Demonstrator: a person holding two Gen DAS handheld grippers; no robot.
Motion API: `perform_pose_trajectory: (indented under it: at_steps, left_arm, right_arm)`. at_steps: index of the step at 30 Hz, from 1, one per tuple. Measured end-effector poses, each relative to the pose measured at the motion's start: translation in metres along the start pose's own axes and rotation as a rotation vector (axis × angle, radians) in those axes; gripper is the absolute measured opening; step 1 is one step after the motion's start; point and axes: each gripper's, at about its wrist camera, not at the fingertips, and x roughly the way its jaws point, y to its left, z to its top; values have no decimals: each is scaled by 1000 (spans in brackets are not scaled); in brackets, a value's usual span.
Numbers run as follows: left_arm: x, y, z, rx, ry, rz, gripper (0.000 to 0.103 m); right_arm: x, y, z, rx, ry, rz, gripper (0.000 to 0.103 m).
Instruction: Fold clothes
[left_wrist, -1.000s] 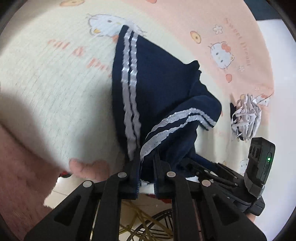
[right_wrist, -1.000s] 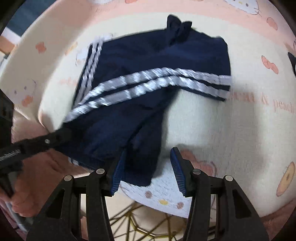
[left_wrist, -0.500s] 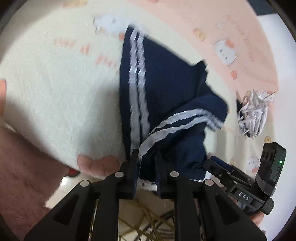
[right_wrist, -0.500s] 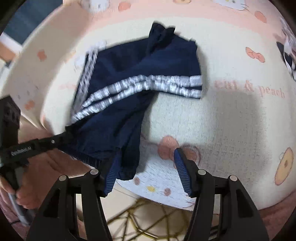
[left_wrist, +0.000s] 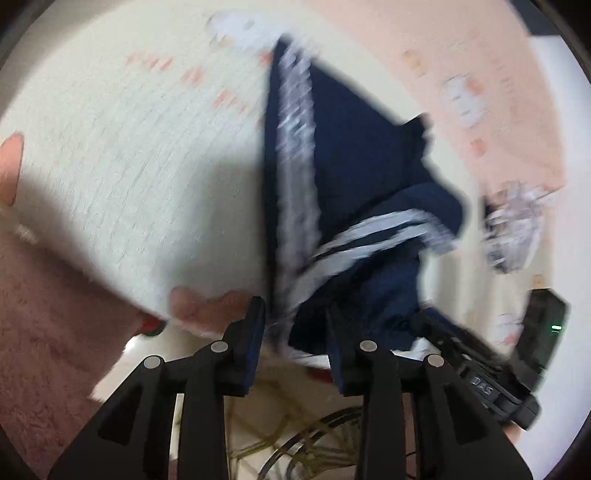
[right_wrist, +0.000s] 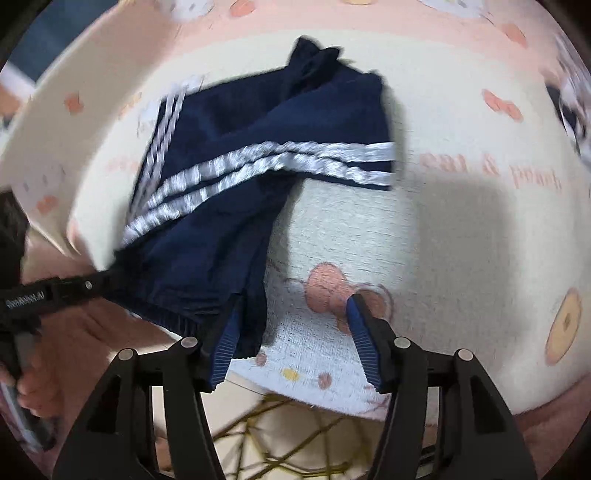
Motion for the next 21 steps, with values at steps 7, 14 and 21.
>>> perform_pose_trajectory:
  at_steps: [7, 14, 21]
  left_arm:
    - [21, -21, 3, 136, 25, 120, 32]
    - [11, -4, 12, 78, 16, 170, 30]
    - [17, -74, 12, 323, -96, 150, 31]
  right_arm:
    - [4, 4, 9, 6, -42, 76, 58]
    - [5, -1, -4, -30, 6, -66, 58]
    - [-40, -53, 2, 222, -141, 29, 59]
